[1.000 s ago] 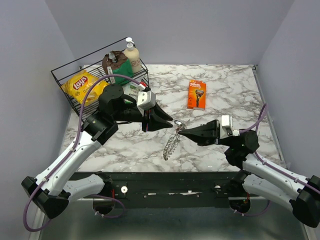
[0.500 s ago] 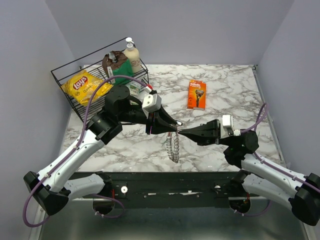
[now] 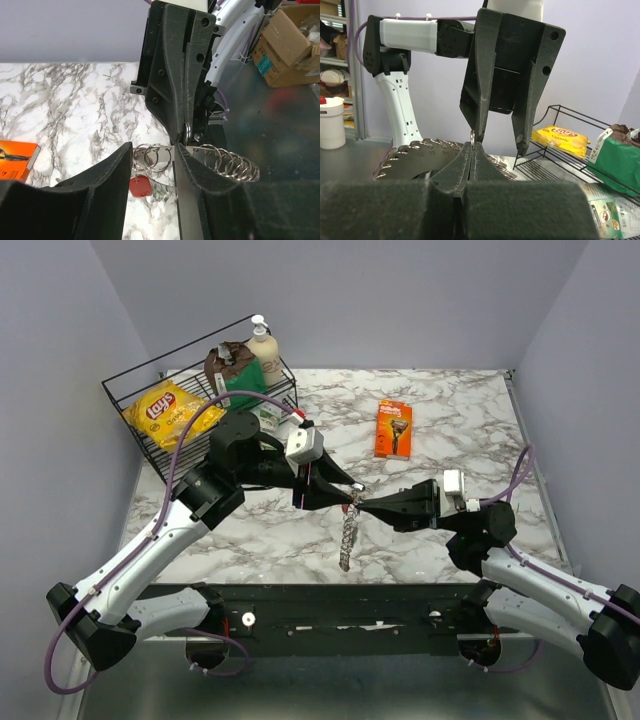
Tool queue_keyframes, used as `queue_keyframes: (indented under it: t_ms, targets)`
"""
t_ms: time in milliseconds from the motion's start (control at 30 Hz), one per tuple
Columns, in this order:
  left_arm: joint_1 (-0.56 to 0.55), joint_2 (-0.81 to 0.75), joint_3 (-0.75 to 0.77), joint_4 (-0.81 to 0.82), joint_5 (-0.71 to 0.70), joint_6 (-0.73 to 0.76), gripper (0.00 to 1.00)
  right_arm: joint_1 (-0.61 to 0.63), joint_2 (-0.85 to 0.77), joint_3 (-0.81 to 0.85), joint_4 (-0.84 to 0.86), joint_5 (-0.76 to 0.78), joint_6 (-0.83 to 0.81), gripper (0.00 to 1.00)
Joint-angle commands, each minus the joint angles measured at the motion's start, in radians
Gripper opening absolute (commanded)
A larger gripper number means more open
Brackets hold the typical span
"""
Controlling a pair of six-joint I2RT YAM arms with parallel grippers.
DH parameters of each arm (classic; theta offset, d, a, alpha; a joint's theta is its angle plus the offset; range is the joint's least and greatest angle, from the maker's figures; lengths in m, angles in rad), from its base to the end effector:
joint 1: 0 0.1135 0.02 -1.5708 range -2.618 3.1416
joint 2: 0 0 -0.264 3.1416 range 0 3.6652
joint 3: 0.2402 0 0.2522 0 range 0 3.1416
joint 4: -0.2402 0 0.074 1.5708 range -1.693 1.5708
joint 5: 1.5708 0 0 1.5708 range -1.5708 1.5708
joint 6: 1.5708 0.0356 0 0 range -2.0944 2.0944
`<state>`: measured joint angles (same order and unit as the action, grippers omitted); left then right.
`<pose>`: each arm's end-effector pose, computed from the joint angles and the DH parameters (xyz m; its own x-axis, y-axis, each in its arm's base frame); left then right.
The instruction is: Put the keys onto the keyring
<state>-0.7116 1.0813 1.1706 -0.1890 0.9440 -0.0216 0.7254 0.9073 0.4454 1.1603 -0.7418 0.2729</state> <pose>0.1545 -0.1713 0.4187 -0.0968 0.0668 -0.9931 0.9915 -0.0807 -0.1021 0.1189 0.1376 0.3305 0.2271 0.4670 -0.8546 -0.9735 0.0857 -0.2119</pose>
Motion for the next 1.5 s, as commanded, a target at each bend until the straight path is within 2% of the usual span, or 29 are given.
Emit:
queue_keyframes:
  t_ms: [0,167,367,933,1467]
  targets:
    - [-0.006,-0.046,0.014,-0.029,-0.091,0.015,0.49,-0.003,-0.008,-0.002,0.067,0.028,0.0,0.01]
    - [-0.008,-0.015,0.046,-0.122,-0.065,0.081,0.47,-0.003,-0.01,-0.002,0.068,0.03,-0.001,0.01]
    - [-0.006,0.006,0.06,-0.153,-0.019,0.098,0.47,-0.003,-0.008,-0.004,0.068,0.033,-0.003,0.01]
    - [-0.006,-0.004,0.064,-0.106,0.041,0.057,0.5,-0.003,0.012,-0.001,0.072,0.028,-0.006,0.01]
    - [-0.026,0.045,0.083,-0.118,-0.001,0.051,0.37,-0.003,0.025,0.001,0.073,0.016,-0.003,0.01]
